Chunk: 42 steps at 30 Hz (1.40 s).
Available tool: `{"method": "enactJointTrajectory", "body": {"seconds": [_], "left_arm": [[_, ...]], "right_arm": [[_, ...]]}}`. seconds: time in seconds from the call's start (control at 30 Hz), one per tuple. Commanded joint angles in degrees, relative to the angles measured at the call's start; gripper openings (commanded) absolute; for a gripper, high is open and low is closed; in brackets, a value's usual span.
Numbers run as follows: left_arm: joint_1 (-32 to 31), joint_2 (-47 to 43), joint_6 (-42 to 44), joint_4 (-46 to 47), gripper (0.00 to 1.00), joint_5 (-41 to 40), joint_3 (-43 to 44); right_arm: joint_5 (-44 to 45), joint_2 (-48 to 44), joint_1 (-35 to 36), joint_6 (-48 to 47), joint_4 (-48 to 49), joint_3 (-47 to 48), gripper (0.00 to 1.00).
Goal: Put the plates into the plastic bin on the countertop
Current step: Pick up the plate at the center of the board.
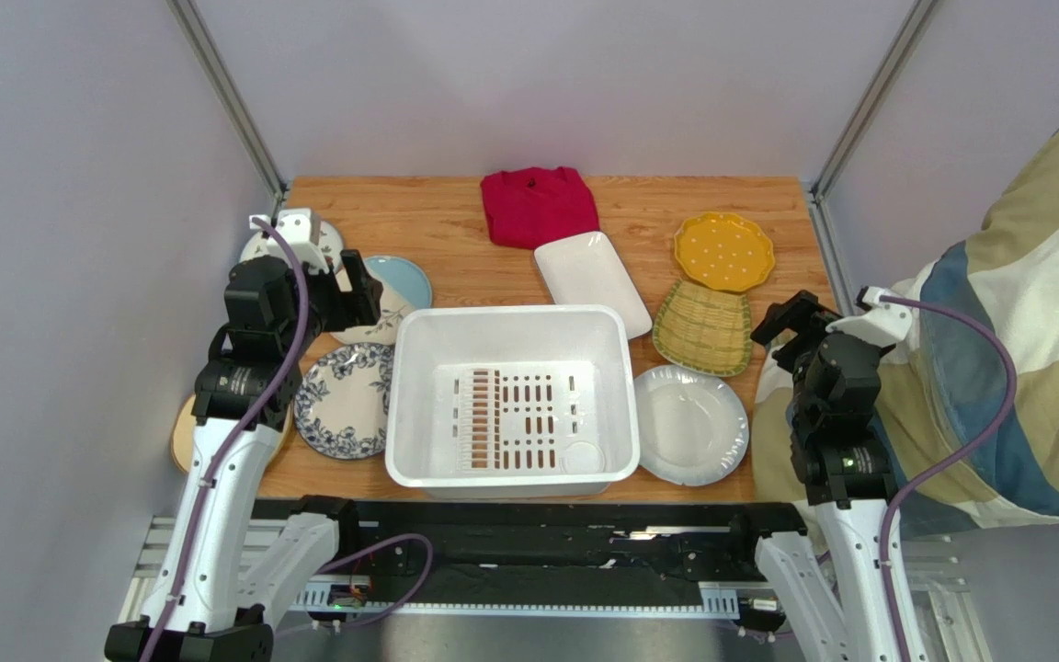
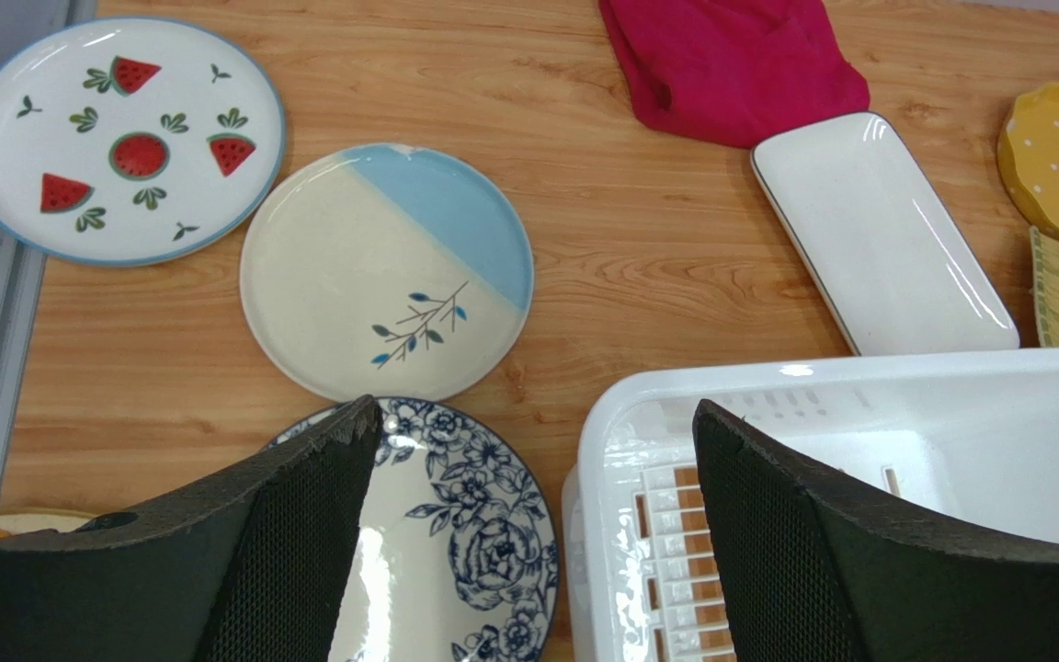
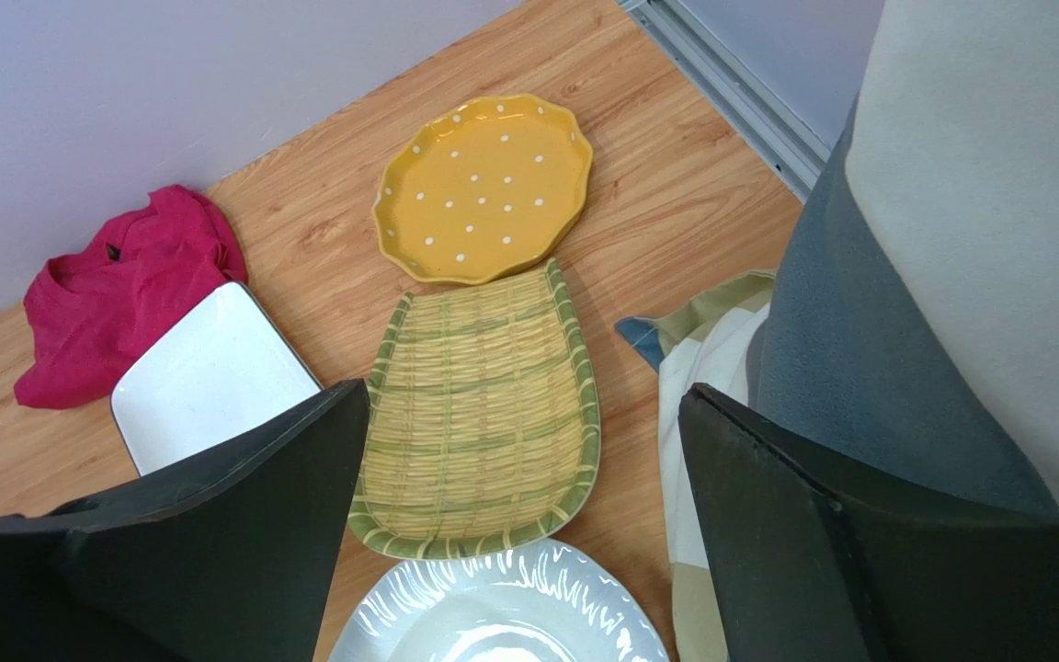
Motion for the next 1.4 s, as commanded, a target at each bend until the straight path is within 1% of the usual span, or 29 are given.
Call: {"method": "enactJointTrajectory", "body": {"seconds": [0.0, 0.27, 0.4, 0.53, 0.67, 0.83, 0.93, 1.0, 1.03, 1.13, 1.27, 1.37], "left_arm": [[0.05, -1.1, 0.95, 1.03, 0.88, 1.16, -0.66], [0.05, -1.18, 0.95, 0.85, 0.89, 2.39, -0.92], [0.05, -1.01, 0.6, 0.85, 0.88, 3.19, -1.27], [0.05, -1.27, 0.51, 0.67, 0.88, 5.55, -1.54], [0.05, -1.27, 0.6, 0.76, 0.87, 5.3, -1.89], [0.05, -2.23, 2.0, 1.2, 0.85, 5.73, -2.06], [-0.04, -2.76, 2.45, 1.29, 0.85, 5.21, -2.41], [-0.3, -2.77, 2.62, 1.29, 0.85, 4.95, -2.42], [-0.39, -2.94, 2.62, 1.29, 0.85, 4.77, -2.42], [-0.83, -3.38, 2.71, 1.29, 0.85, 4.68, -2.5], [-1.44, -3.29, 2.89, 1.2, 0.86, 4.07, -2.42], [-2.06, -3.47, 2.97, 1.11, 0.85, 3.63, -2.5]], "right_arm": [[-0.36, -0.61, 0.07, 1.77, 4.65, -0.87, 0.88], [-1.85, 1.05, 0.16, 2.03, 4.12, -0.43, 0.87], [-5.71, 3.77, 0.07, 2.74, 3.86, 0.27, 0.87], [-8.27, 8.25, 0.07, 2.82, 2.72, 0.45, 0.87], [-10.38, 15.09, 0.07, 3.79, -2.98, 1.24, 0.87], [-7.14, 20.03, -0.02, 6.25, -5.55, 0.19, 0.87], [-6.78, 23.54, -1.33, 7.92, -3.97, -0.43, 0.87], [-8.52, 26.18, -2.04, 8.62, -2.12, -0.43, 0.87], [-9.41, 28.89, -4.39, 9.24, -1.68, -0.26, 0.87], [-12.31, 33.12, -7.13, 10.03, 0.6, -0.17, 0.84], [-13.98, 37.07, -8.37, 11.17, 5.34, -0.43, 0.81], [-14.16, 40.15, -8.63, 10.82, 6.49, 0.53, 0.79]]}}
